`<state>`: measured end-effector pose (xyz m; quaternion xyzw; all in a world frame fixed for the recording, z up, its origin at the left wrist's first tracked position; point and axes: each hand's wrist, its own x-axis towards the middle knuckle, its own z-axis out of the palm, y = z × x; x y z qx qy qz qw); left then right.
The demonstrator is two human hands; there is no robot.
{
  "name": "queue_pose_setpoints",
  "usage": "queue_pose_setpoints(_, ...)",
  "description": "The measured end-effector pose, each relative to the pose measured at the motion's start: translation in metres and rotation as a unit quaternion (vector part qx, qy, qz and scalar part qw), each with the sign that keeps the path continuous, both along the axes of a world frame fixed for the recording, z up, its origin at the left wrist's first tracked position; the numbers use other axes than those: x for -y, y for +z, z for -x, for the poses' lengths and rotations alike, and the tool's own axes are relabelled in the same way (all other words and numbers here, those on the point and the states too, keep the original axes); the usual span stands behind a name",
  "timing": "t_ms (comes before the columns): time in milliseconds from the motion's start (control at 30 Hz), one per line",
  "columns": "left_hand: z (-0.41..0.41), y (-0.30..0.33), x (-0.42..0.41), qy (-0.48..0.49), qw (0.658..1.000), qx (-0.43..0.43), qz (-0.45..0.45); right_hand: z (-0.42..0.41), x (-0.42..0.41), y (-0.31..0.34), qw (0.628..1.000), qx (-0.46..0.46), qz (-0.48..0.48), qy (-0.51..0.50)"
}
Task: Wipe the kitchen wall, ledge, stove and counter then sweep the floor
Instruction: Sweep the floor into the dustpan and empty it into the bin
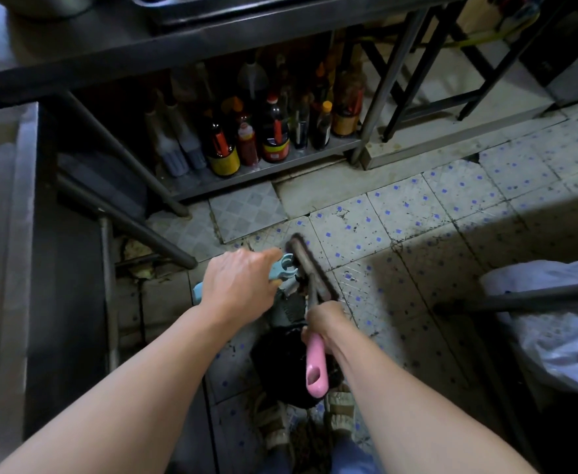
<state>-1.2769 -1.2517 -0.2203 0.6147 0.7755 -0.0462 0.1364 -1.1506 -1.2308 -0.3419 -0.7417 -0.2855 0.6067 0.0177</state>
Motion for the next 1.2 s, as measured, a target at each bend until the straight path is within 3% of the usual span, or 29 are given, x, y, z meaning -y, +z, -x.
queue_pose_setpoints(333, 0.007, 0.009, 0.016, 0.008, 1.0, 0.004, 0.006, 0.011, 0.018, 0.018, 0.999, -0.005, -0.027, 0.035)
queue_pose_setpoints(567, 0.009, 0.022, 0.029, -0.001, 1.0, -0.007, -0.019, 0.0, 0.02, 0.038, 0.996, 0.055, -0.039, 0.058)
queue_pose_setpoints(867, 0.009, 0.053, 0.056, -0.019, 0.998, -0.026, -0.056, -0.007, 0.031, 0.08, 0.997, 0.041, -0.052, 0.035)
queue_pose_setpoints(1200, -0.024, 0.09, 0.085, 0.025, 0.993, -0.056, -0.102, -0.037, 0.029, 0.123, 0.992, 0.022, -0.066, 0.107)
